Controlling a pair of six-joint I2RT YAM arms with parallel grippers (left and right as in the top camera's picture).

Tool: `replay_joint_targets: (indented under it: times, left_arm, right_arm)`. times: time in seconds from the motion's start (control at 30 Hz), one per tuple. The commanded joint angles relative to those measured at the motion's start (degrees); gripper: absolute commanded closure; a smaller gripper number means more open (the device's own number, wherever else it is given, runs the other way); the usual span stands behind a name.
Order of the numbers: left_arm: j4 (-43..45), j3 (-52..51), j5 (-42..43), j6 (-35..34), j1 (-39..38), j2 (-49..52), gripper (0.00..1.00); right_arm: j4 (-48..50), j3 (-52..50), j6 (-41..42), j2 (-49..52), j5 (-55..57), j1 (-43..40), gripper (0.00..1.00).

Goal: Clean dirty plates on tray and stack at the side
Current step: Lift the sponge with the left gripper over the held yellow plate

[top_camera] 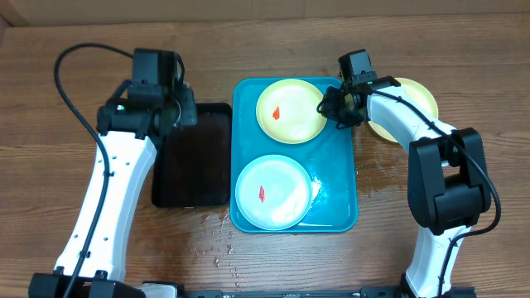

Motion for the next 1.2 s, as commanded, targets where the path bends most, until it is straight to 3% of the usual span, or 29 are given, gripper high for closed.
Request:
replay_joint_targets:
  times: [0.0, 0.07, 0.23, 0.5, 0.9, 1.17]
  left_arm:
    - [-0.9, 5.3, -0.9, 2.4, -0.1, -0.1, 0.96]
    - [-2.1, 7.0, -0.7, 2.6, -0.1, 0.3, 0.96]
    - [-6.4, 10.5, -0.5, 3.4, -0.1, 2.7, 0.96]
    - [-15.3, 16.3, 5.2, 5.2, -0.2, 12.7, 0.96]
    - [-11.5, 16.3, 5.4, 7.5, -7.0, 19.3, 0.96]
    - [-2.3, 16.2, 6.1, -4.3, -12.7, 19.4, 0.96]
  right_arm:
    - [0.2, -1.2, 1.7, 0.2, 0.8, 0.3, 0.67]
    - [0.2, -1.2, 1.7, 0.2, 0.8, 0.3, 0.71]
    - [0.2, -1.2, 1.7, 0.2, -0.6, 0.5, 0.96]
    - [-1.6, -1.2, 1.7, 0.2, -1.7, 1.9, 0.96]
    - [-0.1, -1.2, -4.0, 0.2, -2.5, 1.9, 0.96]
    - [-0.1, -1.2, -4.2, 0.2, -4.1, 1.9, 0.96]
